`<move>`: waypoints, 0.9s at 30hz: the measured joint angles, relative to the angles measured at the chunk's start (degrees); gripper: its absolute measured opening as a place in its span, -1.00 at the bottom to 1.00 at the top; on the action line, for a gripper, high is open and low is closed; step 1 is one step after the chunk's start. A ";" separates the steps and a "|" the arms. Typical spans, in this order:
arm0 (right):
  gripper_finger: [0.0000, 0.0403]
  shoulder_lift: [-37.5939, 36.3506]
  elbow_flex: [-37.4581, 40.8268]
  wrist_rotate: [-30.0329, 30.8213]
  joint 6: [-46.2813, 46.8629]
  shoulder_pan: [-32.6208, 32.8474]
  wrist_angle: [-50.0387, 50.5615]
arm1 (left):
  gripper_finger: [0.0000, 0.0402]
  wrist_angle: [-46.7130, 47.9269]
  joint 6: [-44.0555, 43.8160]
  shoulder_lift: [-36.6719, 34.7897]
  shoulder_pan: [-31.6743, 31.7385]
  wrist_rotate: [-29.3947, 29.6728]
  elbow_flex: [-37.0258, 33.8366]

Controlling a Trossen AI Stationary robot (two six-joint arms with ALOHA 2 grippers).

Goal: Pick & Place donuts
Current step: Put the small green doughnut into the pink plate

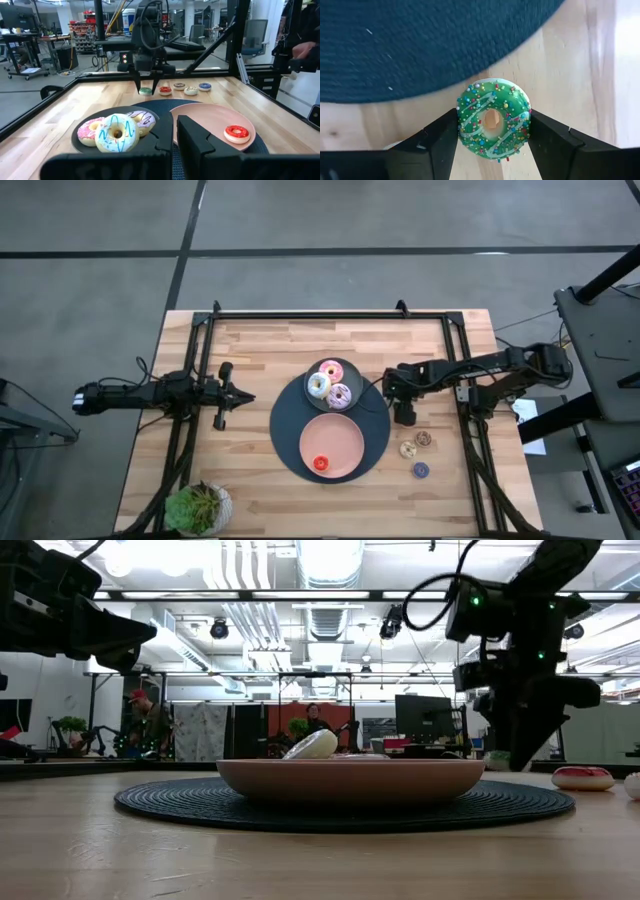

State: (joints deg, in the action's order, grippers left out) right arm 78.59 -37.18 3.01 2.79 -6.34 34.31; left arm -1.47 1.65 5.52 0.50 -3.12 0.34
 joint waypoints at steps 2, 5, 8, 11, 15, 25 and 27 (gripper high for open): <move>0.04 0.00 -0.98 -0.02 0.02 0.37 0.42 | -1.00 0.01 0.02 0.00 0.00 0.00 0.00; 0.04 0.00 -2.94 -0.03 0.08 1.06 1.19 | -1.00 0.00 0.00 -0.01 0.02 -0.02 0.01; 0.04 0.00 -5.05 -0.10 0.23 1.84 1.95 | -1.00 0.01 0.00 -0.02 0.02 0.00 0.00; 0.04 0.17 -7.18 -0.09 0.22 2.79 2.18 | -1.00 0.00 0.02 -0.02 0.01 0.00 0.00; 0.04 0.17 -9.36 -0.17 0.25 4.39 2.33 | -1.00 0.01 0.00 0.00 0.01 0.00 0.00; 0.04 2.10 -14.93 -0.14 3.09 8.91 2.72 | -1.00 -0.01 0.00 0.00 0.00 0.00 0.00; 0.04 3.58 -16.94 -0.13 3.06 9.56 2.77 | -1.00 -0.01 0.00 0.00 0.00 0.00 0.00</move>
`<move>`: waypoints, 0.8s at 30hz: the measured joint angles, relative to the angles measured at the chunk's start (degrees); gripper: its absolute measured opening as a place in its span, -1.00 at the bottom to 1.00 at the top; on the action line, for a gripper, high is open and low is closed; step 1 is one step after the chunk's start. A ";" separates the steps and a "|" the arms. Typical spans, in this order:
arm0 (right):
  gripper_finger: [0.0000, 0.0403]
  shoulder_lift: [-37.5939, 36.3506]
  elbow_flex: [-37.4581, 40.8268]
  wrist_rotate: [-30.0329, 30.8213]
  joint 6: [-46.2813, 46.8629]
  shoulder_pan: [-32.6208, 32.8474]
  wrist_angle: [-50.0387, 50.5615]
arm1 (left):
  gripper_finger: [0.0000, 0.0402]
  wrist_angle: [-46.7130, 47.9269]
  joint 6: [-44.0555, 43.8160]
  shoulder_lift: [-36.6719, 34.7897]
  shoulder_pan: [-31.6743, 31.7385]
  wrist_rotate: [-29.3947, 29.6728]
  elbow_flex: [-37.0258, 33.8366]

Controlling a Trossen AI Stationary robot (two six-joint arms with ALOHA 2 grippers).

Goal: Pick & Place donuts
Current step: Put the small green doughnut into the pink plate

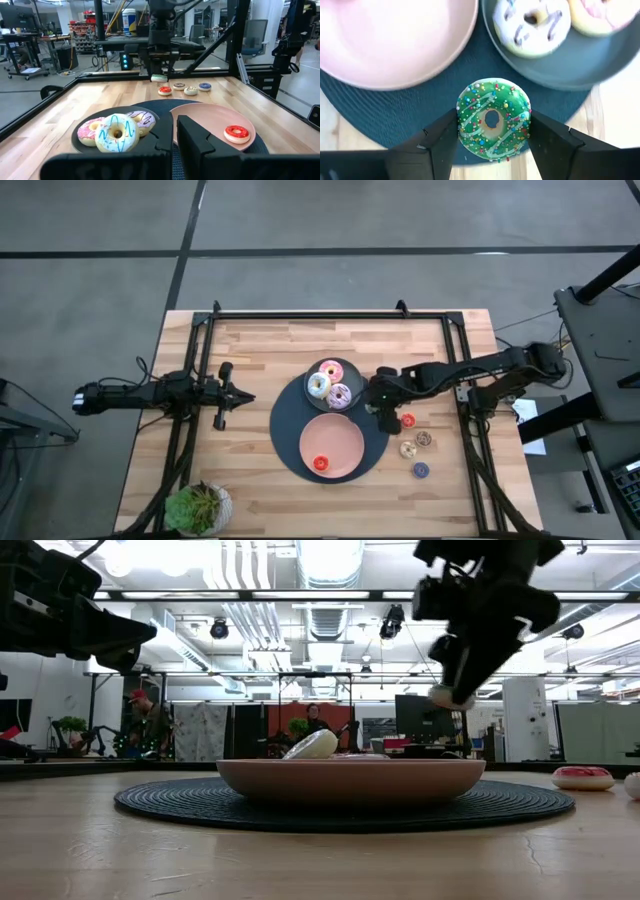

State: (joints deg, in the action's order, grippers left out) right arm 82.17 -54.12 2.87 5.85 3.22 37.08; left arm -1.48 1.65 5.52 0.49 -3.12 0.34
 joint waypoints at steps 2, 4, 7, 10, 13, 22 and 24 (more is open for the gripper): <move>0.04 1.82 -2.21 0.02 -0.18 0.60 0.00 | -1.00 0.00 0.00 -0.02 0.01 -0.02 0.00; 0.04 3.70 -4.52 0.08 -0.31 1.09 0.00 | -1.00 0.01 0.01 0.00 0.00 0.00 0.00; 0.04 6.84 -8.23 0.07 -0.39 1.82 -0.05 | -1.00 0.02 0.01 0.00 0.00 0.00 0.00; 0.04 9.89 -11.66 0.00 -0.52 2.36 0.06 | -1.00 0.00 0.00 -0.01 0.00 -0.02 0.00; 0.04 12.41 -14.41 -0.02 -1.22 2.84 0.01 | -1.00 0.02 0.00 -0.02 0.00 0.00 0.02; 0.04 17.49 -19.01 0.01 -3.67 4.77 -1.00 | -1.00 0.01 0.00 -0.01 0.01 0.00 0.01; 0.04 18.41 -19.73 0.07 -4.17 5.23 -2.26 | -1.00 0.00 0.01 -0.01 0.00 0.00 0.01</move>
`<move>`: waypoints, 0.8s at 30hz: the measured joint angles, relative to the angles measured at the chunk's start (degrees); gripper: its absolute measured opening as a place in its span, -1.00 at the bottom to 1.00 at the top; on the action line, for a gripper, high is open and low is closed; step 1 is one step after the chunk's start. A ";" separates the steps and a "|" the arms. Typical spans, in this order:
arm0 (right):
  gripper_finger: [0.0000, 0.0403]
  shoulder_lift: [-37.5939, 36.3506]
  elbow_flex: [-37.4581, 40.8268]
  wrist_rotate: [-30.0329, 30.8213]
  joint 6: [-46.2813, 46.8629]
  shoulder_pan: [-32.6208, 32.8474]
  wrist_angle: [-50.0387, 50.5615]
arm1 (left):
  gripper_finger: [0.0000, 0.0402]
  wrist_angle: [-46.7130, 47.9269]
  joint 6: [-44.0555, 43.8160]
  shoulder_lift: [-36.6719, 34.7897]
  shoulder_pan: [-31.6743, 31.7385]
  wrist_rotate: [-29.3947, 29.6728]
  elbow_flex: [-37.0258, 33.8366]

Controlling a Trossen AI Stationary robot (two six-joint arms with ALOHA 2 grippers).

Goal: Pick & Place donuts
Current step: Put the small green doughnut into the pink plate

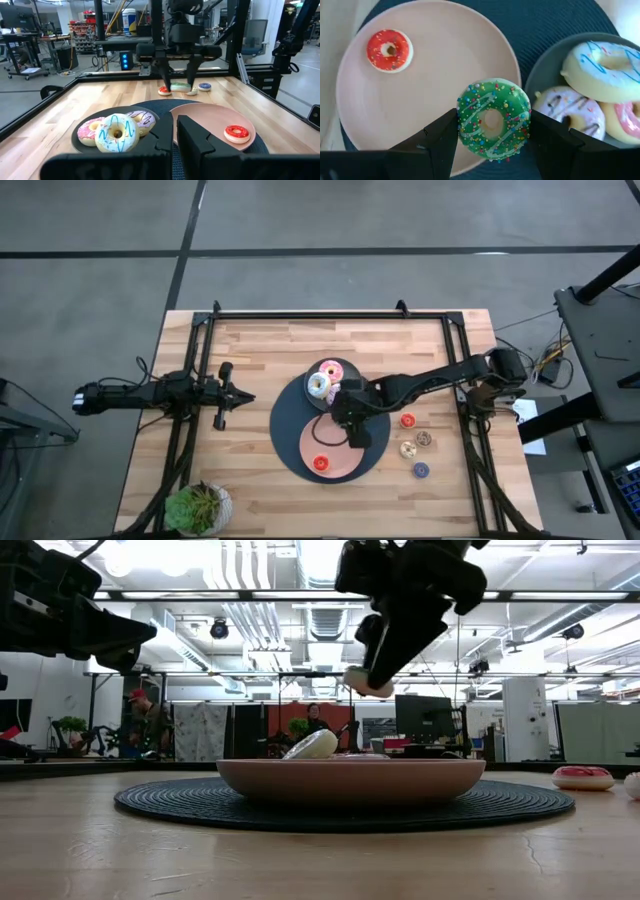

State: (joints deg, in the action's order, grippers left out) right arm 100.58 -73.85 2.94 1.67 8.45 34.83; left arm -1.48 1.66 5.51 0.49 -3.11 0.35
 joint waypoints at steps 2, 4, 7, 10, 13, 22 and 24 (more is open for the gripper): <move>0.04 1.41 -1.19 -0.06 -0.18 0.56 -0.38 | -1.00 0.01 0.00 -0.01 0.01 -0.01 -0.01; 0.04 2.87 -2.68 -0.09 -0.20 1.09 -0.94 | -1.00 0.00 -0.01 -0.01 0.00 0.00 -0.01; 0.04 5.48 -5.81 -0.06 -0.23 1.88 -1.21 | -1.00 0.02 -0.01 0.01 0.02 0.00 0.01; 0.04 8.09 -9.06 -0.06 -0.29 2.62 -0.94 | -1.00 0.00 0.01 0.01 0.02 0.00 0.01; 0.04 10.44 -12.11 -0.09 -0.33 3.34 -0.81 | -1.00 0.00 0.00 0.01 0.01 -0.01 -0.01; 0.04 16.35 -17.86 -0.13 -1.19 5.35 -1.17 | -1.00 0.00 -0.01 0.01 0.00 0.00 -0.01; 0.04 17.25 -17.96 -0.11 -1.70 5.59 -1.08 | -1.00 0.02 -0.01 0.01 0.00 0.00 0.00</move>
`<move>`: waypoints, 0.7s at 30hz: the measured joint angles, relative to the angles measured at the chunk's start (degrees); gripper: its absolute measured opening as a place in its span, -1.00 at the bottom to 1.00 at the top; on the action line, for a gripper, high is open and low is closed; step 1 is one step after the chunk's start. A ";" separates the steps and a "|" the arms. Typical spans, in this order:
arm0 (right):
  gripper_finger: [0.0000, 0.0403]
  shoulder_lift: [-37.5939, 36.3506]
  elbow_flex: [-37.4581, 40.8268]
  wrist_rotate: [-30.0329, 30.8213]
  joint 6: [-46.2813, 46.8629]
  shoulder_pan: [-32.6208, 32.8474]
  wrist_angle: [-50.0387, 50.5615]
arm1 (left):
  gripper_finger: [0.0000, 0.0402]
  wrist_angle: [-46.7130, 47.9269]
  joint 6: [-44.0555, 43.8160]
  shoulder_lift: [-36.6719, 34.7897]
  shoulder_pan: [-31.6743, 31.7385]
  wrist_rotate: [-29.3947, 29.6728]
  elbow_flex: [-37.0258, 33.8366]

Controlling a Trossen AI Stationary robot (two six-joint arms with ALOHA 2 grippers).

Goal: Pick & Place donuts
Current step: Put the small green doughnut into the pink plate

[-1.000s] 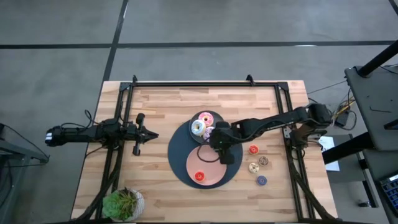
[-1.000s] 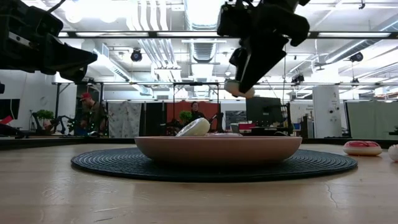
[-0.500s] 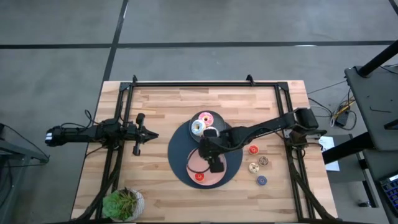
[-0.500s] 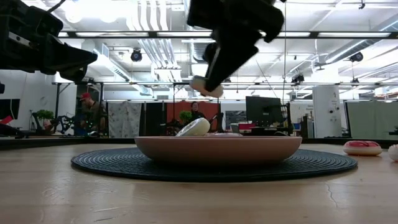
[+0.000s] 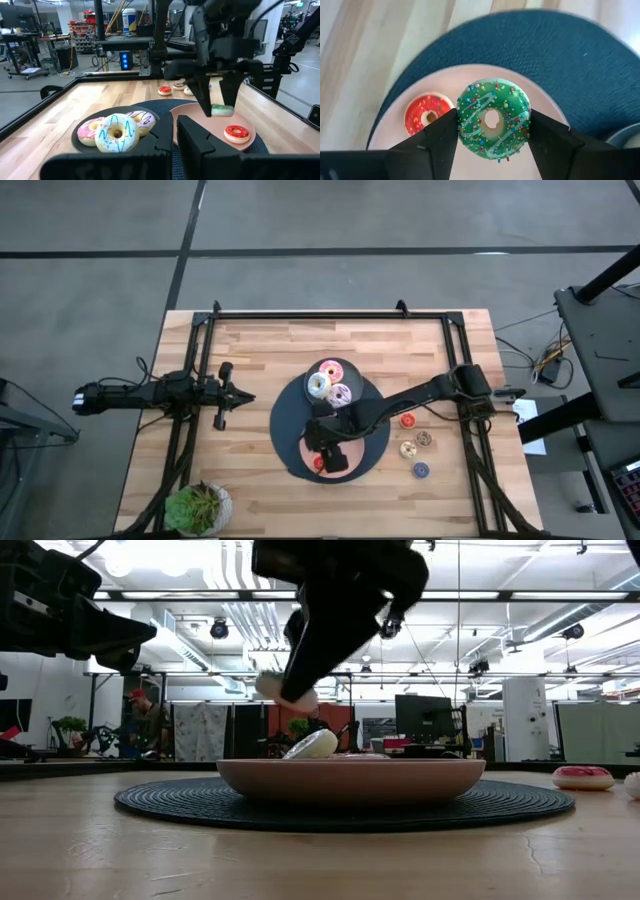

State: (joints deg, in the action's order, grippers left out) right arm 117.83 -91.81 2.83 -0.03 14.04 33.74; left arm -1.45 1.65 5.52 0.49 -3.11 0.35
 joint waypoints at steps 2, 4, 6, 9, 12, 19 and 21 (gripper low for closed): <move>0.04 0.76 0.00 0.00 -0.18 0.19 -0.22 | -1.00 -0.02 0.00 -0.02 0.00 0.00 0.01; 0.04 1.52 0.00 0.03 -0.20 0.34 -0.18 | -1.00 -0.02 0.02 -0.02 0.00 0.00 -0.01; 0.04 2.19 0.00 0.02 -0.22 0.41 -0.36 | -1.00 -0.01 0.00 0.00 0.01 0.00 -0.01; 0.04 3.21 0.00 0.08 -0.59 0.49 -1.18 | -1.00 -0.01 0.00 -0.02 0.01 -0.01 -0.01; 0.04 4.01 0.10 0.17 -1.20 0.46 -2.18 | -1.00 -0.02 0.00 -0.02 0.01 -0.01 -0.01; 0.04 4.92 0.03 0.17 -2.67 0.46 -4.16 | -1.00 0.00 0.00 -0.02 0.00 0.00 -0.01; 0.04 5.33 0.10 0.19 -2.84 0.46 -4.69 | -1.00 -0.02 0.00 0.00 0.00 0.00 0.01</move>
State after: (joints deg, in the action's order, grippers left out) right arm 123.16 -91.71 3.02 -2.87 14.50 29.06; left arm -1.48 1.65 5.52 0.49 -3.11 0.35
